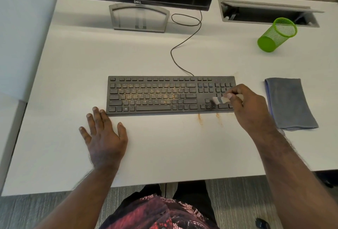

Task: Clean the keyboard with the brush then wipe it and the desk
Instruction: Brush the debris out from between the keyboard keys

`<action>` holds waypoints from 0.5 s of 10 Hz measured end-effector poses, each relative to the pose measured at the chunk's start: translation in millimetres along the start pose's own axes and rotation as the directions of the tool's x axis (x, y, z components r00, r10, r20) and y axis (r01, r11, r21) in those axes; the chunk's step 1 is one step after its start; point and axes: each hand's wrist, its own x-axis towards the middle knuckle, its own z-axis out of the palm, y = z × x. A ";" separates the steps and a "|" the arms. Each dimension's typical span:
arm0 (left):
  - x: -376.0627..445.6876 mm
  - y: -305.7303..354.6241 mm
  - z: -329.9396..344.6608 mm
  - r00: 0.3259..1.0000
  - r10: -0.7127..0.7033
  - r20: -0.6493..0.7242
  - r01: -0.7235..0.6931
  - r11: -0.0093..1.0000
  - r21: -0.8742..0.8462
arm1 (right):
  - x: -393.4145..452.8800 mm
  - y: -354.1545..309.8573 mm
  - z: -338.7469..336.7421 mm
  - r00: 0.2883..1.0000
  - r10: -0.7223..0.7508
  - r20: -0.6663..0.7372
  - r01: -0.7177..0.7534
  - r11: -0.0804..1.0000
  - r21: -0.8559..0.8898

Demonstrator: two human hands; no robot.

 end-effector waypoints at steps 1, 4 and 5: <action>-0.1 0.5 -0.1 1.000 0.003 -0.002 -0.003 1.000 -0.001 | 3.0 -7.0 5.7 0.998 -0.007 0.059 0.006 1.000 0.010; 0.6 -0.8 1.8 1.000 -0.006 -0.004 0.006 1.000 0.003 | 29.4 -35.5 20.9 0.987 -0.087 0.134 0.079 0.995 0.062; 0.5 -1.2 2.1 1.000 -0.005 -0.001 0.005 1.000 0.001 | 35.2 -48.7 29.8 0.967 -0.152 0.203 0.135 0.986 0.095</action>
